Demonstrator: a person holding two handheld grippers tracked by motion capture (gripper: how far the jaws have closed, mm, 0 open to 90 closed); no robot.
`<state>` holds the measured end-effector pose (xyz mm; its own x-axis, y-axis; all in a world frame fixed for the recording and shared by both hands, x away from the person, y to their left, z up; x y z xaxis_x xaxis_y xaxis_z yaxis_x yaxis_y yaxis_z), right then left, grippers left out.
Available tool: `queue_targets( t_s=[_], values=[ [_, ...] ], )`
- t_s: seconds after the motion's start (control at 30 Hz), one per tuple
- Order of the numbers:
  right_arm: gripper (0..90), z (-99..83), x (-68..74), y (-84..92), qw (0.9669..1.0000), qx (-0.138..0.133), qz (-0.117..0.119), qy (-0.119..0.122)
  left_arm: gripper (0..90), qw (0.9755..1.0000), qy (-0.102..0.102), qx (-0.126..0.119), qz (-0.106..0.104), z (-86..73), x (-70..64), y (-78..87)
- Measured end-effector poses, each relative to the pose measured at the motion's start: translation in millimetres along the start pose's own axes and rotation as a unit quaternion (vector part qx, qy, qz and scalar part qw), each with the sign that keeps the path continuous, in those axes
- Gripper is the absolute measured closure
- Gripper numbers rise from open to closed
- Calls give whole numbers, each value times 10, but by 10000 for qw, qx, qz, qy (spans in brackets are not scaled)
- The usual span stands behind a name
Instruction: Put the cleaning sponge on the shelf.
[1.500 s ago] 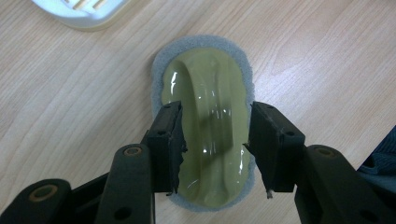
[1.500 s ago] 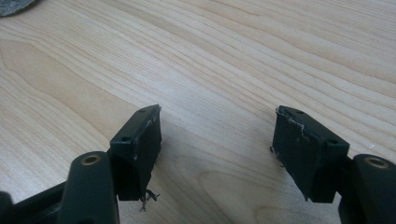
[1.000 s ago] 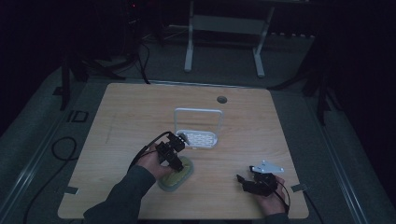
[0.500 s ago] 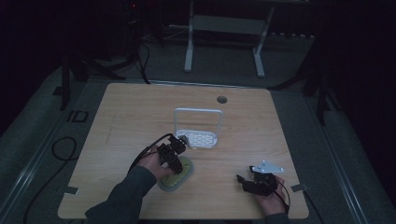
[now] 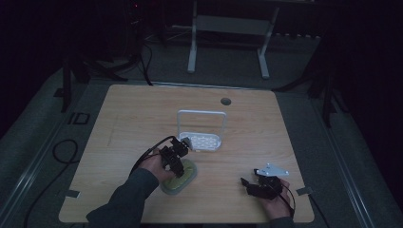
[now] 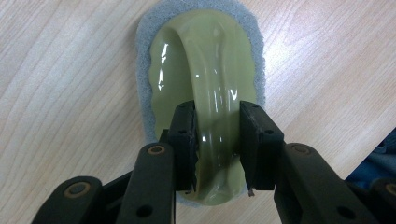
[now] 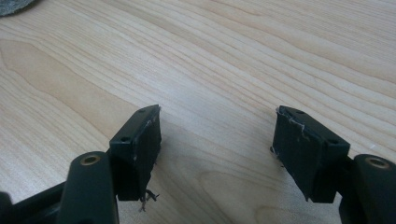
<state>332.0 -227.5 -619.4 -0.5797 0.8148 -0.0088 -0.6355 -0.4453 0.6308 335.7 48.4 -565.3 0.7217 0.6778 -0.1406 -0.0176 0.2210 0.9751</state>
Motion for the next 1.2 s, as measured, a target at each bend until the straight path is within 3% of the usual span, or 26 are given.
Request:
queue_targets(
  t_s=[0.83, 1.2],
  values=[
    [317, 0, 0, 0, 10000, 0, 1, 1, 718, 9999, -143, 13, -14, -7, 79, 101],
    [317, 0, 0, 0, 10000, 0, 0, 1, 719, 9993, -340, -117, -50, 65, 67, 189]
  ],
)
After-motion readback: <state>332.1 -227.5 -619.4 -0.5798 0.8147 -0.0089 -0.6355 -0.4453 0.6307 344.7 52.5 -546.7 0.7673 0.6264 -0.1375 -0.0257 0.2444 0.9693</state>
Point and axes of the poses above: each handheld gripper's, and its own axes: y roughly backward along the jaws, z roughly out of its top, x roughly to its left, the point moved 9 cm from there along -y, roughly forward along the jaws, and after that the axes turned 3 degrees about -x, right-handed, at the moved point
